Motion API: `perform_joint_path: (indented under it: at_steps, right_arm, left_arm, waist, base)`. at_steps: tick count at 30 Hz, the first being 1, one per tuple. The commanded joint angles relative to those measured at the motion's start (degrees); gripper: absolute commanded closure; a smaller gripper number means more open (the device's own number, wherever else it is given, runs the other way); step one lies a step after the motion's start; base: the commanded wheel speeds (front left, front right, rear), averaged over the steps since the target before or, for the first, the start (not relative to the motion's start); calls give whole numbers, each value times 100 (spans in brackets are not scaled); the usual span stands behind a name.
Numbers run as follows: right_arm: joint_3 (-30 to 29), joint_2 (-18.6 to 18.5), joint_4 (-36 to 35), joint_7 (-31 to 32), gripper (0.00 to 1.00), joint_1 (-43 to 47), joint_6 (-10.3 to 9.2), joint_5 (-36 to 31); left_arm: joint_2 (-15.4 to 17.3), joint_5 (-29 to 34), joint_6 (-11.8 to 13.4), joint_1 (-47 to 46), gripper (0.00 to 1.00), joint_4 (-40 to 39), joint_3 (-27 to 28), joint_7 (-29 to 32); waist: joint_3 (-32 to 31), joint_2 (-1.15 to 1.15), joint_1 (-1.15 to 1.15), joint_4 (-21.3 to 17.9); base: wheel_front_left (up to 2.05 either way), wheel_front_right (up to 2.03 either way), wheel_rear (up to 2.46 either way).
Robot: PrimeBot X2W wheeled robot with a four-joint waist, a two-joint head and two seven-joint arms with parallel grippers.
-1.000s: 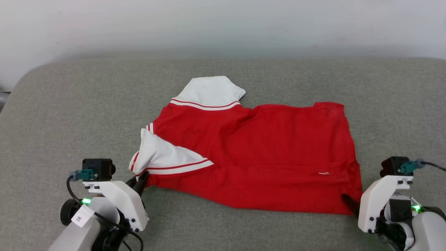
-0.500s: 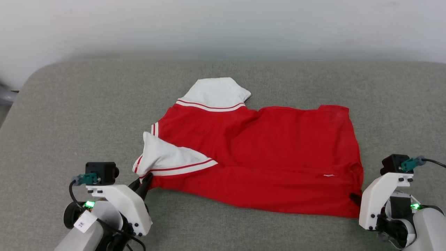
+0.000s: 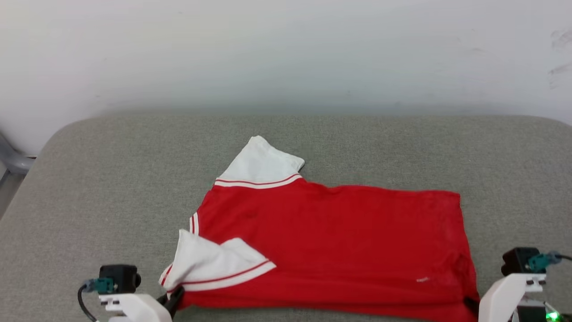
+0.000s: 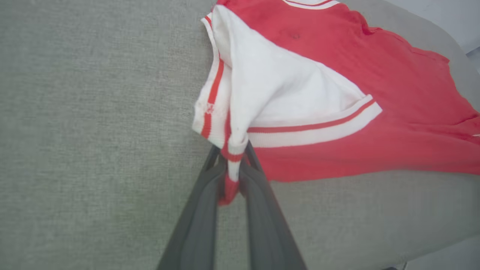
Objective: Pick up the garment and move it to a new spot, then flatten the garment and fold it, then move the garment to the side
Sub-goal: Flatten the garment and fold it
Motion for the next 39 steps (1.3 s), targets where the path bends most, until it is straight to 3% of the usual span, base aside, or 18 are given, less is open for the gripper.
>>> perform_joint_path:
  at_steps: [1, 8, 9, 10, 11, 12, 13, 20, 27, 34, 39]
  right_arm:
    - [-66, 12, -122, 88, 100, 209, -10, -49]
    - [-174, 293, -374, 337, 100, 792, -9, -87]
    - [-189, 359, -338, 305, 76, 848, -9, -53]
    - [-187, 380, -302, 254, 27, 896, -8, -62]
    - [-188, 413, -285, 161, 0, 914, -9, -58]
    - [-198, 451, -292, 32, 0, 916, -8, -16]
    - [-195, 467, -310, -137, 0, 919, -7, -54]
    - [-239, 655, -518, -1942, 0, 726, -7, -111]
    - [-165, 675, -758, -3393, 0, 432, -7, -599]
    - [-120, 733, -1238, -3913, 0, 101, -8, -1064]
    - [-102, 796, -1462, -3867, 0, -211, -8, -1106]
  left_arm:
    - [83, -32, 77, 156, 100, -33, 27, 43]
    - [-136, -251, -7, 487, 100, 169, -116, 114]
    - [-199, -266, -35, 464, 100, 246, -132, 79]
    - [-265, -311, -75, 445, 98, 326, -167, 93]
    - [-319, -295, -109, 396, 69, 401, -187, 77]
    - [-359, -267, -118, 327, 40, 451, -181, -5]
    - [-400, -249, -129, 286, 0, 507, -185, -53]
    - [-445, 182, -209, -61, 0, 562, -126, -848]
    - [-400, 872, -253, -526, 0, 392, -90, -1898]
    - [-527, 1278, -272, -1202, 0, 346, 54, -2344]
    - [-596, 1190, -555, -1861, 0, 666, 157, -2326]
  waist:
    - [-16, 0, 0, -2]
    - [3, 0, 0, -24]
    - [10, 0, 0, -24]
    - [15, 0, 0, -23]
    - [20, 0, 0, -18]
    - [24, 0, 0, -15]
    - [27, 0, 0, -14]
    - [23, 0, 0, -58]
    - [70, 0, 0, -103]
    - [539, 0, 0, -238]
    - [1010, 0, 0, -445]
  base:
    - [0, 0, 0]
    - [0, 0, 0]
    - [0, 0, 0]
    - [0, 0, 0]
    - [0, 0, 0]
    - [0, 0, 0]
    - [0, 0, 0]
    - [0, 0, 0]
    - [0, 0, 0]
    - [0, 0, 0]
    - [0, 0, 0]
